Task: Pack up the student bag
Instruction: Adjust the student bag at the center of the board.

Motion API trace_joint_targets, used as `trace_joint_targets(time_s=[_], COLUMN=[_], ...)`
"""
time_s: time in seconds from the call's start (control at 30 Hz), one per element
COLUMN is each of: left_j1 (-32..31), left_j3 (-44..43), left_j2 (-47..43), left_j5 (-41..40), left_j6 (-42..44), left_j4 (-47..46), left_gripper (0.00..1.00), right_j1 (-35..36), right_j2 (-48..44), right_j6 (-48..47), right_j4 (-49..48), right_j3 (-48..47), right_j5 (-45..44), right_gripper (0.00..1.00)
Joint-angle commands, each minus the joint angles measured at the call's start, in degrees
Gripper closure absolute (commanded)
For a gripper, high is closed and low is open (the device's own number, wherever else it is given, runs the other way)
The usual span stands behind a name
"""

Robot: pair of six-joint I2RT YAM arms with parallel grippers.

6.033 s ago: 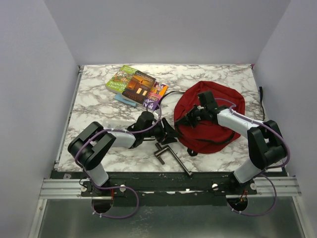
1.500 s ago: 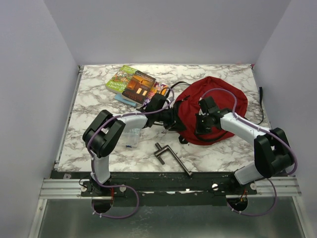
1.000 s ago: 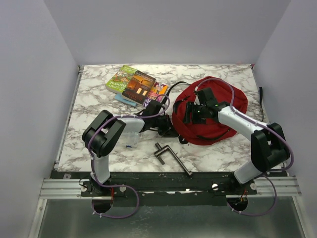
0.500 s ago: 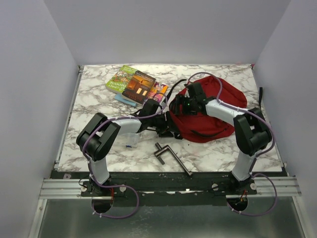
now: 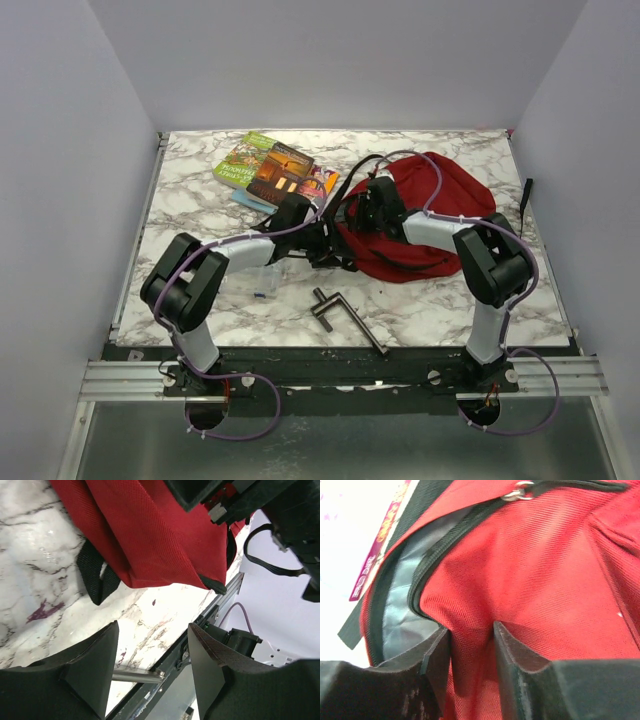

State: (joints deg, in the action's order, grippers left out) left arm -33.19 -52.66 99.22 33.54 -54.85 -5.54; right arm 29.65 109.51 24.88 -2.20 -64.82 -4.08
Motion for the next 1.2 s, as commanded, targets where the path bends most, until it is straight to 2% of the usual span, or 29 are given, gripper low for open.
trace_joint_targets(time_s=[0.0,0.03,0.07,0.23,0.37,0.43,0.53,0.6,0.7,0.77,0.83,0.87,0.93,1.0,1.17], left_j1=[1.4,1.7,2.1,3.3,3.7,3.7,3.6,3.6,3.7,4.8,6.7,8.0,10.5,13.5,21.2], left_j3=[0.7,0.5,0.2,-2.1,-4.8,-6.2,-8.7,-10.3,-12.5,-13.4,-13.7,-13.5,-13.6,-12.9,-6.1], left_j2=[-3.3,-3.5,-3.7,-4.3,-4.6,-4.7,-3.9,-2.9,-2.0,-2.0,-2.5,-3.1,-4.3,-5.3,-11.1], left_j5=[-2.9,-3.0,-3.0,-2.4,-0.3,1.7,5.7,7.7,7.5,7.1,6.6,5.5,1.7,-1.9,-15.0], left_j6=[1.7,1.6,1.6,2.6,2.9,2.7,1.4,-0.3,-0.8,-1.5,-1.9,-1.2,1.2,2.0,-1.6], left_j4=[1.7,1.9,2.1,3.7,4.7,4.7,4.3,3.6,3.3,3.4,3.4,3.7,6.5,9.6,5.9], left_gripper=[0.39,0.38,0.37,0.35,0.35,0.34,0.34,0.35,0.36,0.36,0.34,0.28,0.22,0.21,0.2], right_j1=[0.1,0.1,0.0,-0.5,-3.4,-6.6,-13.1,-16.6,-21.8,-24.3,-25.6,-25.9,-26.1,-26.2,-26.2], right_j2=[2.5,2.5,2.2,-5.2,-10.9,-13.1,-12.2,-11.1,-12.2,-12.7,-13.0,-13.4,-14.1,-15.1,-18.9], right_j6=[0.0,-0.2,-0.8,-1.2,-0.5,0.1,1.7,3.0,8.5,11.1,11.5,11.1,10.0,9.4,9.6], right_j4=[-0.7,0.7,1.7,8.7,16.0,17.6,19.3,19.8,13.3,9.7,9.5,10.0,11.5,12.6,12.2], right_j3=[3.7,2.7,1.5,-2.1,-3.8,-2.7,-2.4,-2.2,1.9,4.1,4.6,4.6,4.0,3.3,3.4], right_j5=[-10.3,-10.6,-10.2,-10.9,-5.2,1.5,20.0,28.9,40.5,45.2,46.0,45.6,44.2,43.6,42.0], right_gripper=[0.84,0.98,0.99,0.99,0.99,0.99,0.99,0.99,0.99,0.99,0.99,0.99,0.99,0.99,0.99])
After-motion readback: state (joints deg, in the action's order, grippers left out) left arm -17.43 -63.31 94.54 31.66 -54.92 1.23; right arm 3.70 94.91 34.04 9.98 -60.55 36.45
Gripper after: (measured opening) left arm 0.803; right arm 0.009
